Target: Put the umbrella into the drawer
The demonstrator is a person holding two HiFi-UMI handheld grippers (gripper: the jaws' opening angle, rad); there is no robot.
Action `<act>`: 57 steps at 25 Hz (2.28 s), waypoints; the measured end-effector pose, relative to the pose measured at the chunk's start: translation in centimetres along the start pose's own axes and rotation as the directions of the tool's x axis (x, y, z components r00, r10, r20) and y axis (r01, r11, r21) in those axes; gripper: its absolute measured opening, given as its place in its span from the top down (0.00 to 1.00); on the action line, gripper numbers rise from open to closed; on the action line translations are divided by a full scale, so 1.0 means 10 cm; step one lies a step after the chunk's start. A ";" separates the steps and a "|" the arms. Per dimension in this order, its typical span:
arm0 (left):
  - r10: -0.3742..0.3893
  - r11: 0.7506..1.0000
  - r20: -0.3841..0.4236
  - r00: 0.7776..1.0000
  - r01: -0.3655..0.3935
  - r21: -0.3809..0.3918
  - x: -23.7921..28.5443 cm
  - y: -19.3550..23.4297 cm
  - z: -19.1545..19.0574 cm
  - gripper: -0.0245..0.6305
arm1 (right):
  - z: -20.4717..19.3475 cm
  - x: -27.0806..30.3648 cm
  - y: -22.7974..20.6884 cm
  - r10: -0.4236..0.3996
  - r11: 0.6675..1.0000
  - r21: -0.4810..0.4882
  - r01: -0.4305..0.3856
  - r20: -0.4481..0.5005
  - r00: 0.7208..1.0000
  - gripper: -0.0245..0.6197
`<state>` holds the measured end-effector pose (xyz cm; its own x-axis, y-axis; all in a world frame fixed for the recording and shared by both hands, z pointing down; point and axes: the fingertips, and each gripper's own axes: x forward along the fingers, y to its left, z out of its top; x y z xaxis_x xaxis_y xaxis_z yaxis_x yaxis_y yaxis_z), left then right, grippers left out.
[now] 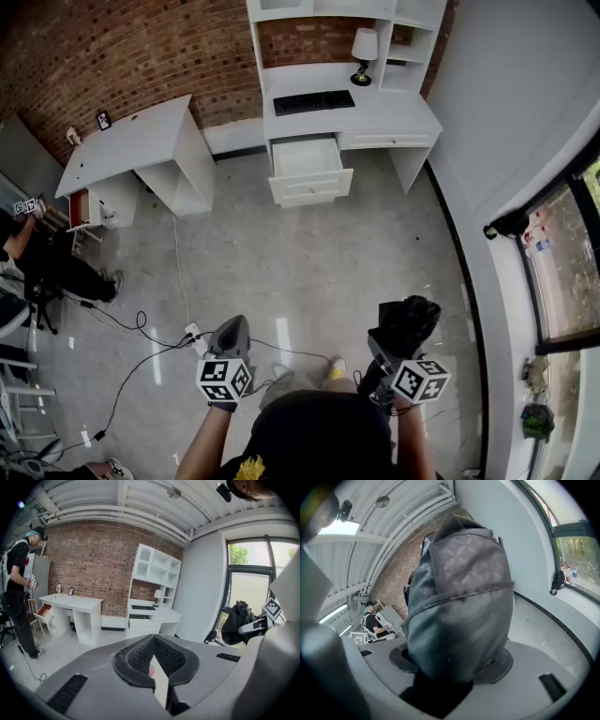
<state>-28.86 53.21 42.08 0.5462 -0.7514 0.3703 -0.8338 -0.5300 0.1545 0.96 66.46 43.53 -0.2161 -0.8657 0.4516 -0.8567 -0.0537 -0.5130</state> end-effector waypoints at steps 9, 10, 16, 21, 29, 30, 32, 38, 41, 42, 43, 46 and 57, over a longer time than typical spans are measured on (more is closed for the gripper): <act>-0.129 0.991 0.022 0.991 0.128 0.039 0.21 -1.19 -0.11 0.94 | 0.26 -0.33 -0.21 0.066 0.996 -0.054 -0.064 0.032 0.997 0.55; -0.143 0.988 0.024 0.989 0.142 0.054 0.23 -1.26 -0.10 0.94 | 0.27 -0.39 -0.20 0.065 0.996 -0.067 -0.062 0.039 0.997 0.55; -0.185 0.981 0.084 0.979 0.180 0.068 0.25 -1.45 0.06 0.94 | 0.36 -0.69 -0.25 0.003 0.978 -0.207 0.017 0.092 0.996 0.55; -0.193 0.977 0.084 0.978 0.184 0.105 0.27 -1.56 0.14 0.94 | 0.39 -0.79 -0.24 0.061 0.981 -0.190 -0.038 0.115 0.992 0.55; -0.197 0.975 0.075 0.977 0.188 0.117 0.33 -1.73 0.13 0.94 | 0.38 -0.82 -0.43 0.067 0.987 -0.151 -0.049 0.119 0.991 0.55; -0.196 0.976 0.075 0.978 0.186 0.116 0.33 -1.73 0.14 0.94 | 0.39 -0.82 -0.44 0.068 0.987 -0.150 -0.050 0.119 0.991 0.55; -0.191 0.976 0.077 0.979 0.182 0.116 0.35 -1.74 0.17 0.94 | 0.42 -0.81 -0.47 0.069 0.987 -0.153 -0.050 0.119 0.991 0.55; -0.179 0.979 0.087 0.980 0.168 0.117 0.40 -1.76 0.25 0.94 | 0.53 -0.76 -0.53 0.074 0.986 -0.157 -0.055 0.121 0.990 0.55; -0.177 0.978 0.084 0.981 0.166 0.124 0.44 -1.80 0.26 0.94 | 0.54 -0.72 -0.59 0.079 0.986 -0.154 -0.061 0.120 0.990 0.55; -0.176 0.979 0.089 0.980 0.164 0.124 0.44 -1.83 0.29 0.94 | 0.56 -0.69 -0.61 0.082 0.986 -0.151 -0.064 0.116 0.990 0.55; -0.173 0.979 0.095 0.980 0.161 0.122 0.44 -1.84 0.32 0.94 | 0.58 -0.64 -0.63 0.086 0.987 -0.145 -0.070 0.110 0.990 0.55; -0.157 0.983 0.088 0.984 0.147 0.110 0.48 -1.76 0.38 0.94 | 0.65 -0.47 -0.61 0.101 0.988 -0.124 -0.090 0.091 0.991 0.55; -0.160 0.986 0.068 0.985 0.156 0.065 1.38 -1.27 0.76 0.94 | 1.00 0.37 -0.65 0.047 0.993 -0.108 -0.045 0.019 0.999 0.55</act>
<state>-10.09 46.56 38.29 0.6768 -0.6819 0.2774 -0.7316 -0.6649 0.1507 10.40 58.63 41.25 -0.2475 -0.8766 0.4127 -0.8915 0.0393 -0.4513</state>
